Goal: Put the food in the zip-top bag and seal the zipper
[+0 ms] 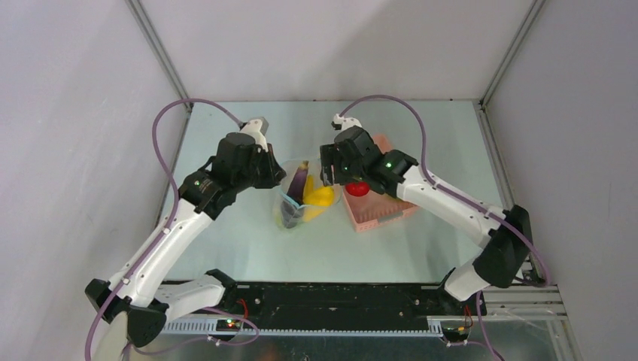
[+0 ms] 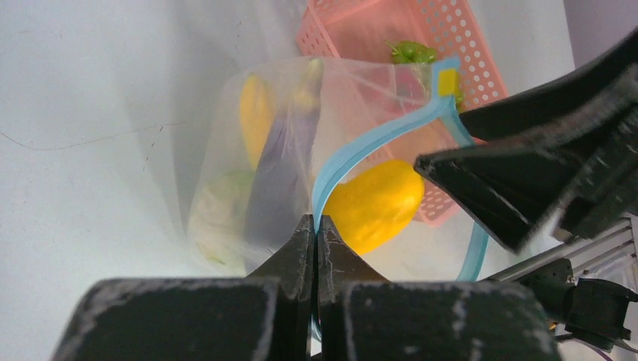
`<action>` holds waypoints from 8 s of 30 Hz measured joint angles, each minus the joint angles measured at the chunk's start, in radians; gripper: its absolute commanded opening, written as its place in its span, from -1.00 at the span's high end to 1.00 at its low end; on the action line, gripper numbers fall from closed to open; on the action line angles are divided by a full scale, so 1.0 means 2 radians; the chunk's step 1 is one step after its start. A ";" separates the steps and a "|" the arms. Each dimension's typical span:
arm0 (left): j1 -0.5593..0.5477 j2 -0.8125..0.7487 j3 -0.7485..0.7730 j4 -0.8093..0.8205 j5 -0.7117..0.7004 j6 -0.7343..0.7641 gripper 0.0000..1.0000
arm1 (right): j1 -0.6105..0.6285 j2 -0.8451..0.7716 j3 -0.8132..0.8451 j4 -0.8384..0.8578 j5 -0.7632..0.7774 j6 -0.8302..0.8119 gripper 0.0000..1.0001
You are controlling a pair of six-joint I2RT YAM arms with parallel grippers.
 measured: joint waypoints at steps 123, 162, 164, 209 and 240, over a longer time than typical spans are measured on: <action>0.000 -0.004 0.000 -0.001 -0.002 0.000 0.98 | -0.070 -0.163 -0.154 0.145 -0.065 -0.109 -0.99; 0.000 -0.006 0.000 -0.005 -0.005 0.001 0.98 | -0.189 0.204 -0.039 0.045 -0.053 -0.316 -0.31; 0.000 -0.006 0.000 -0.006 -0.005 0.001 0.98 | -0.195 0.211 -0.035 0.046 -0.062 -0.308 0.03; 0.000 -0.002 0.000 -0.005 0.024 0.001 0.98 | 0.025 -0.100 -0.153 0.362 -0.223 -0.069 1.00; 0.000 -0.003 0.000 -0.005 0.024 0.001 0.98 | 0.074 -0.056 -0.179 0.308 -0.203 -0.039 0.25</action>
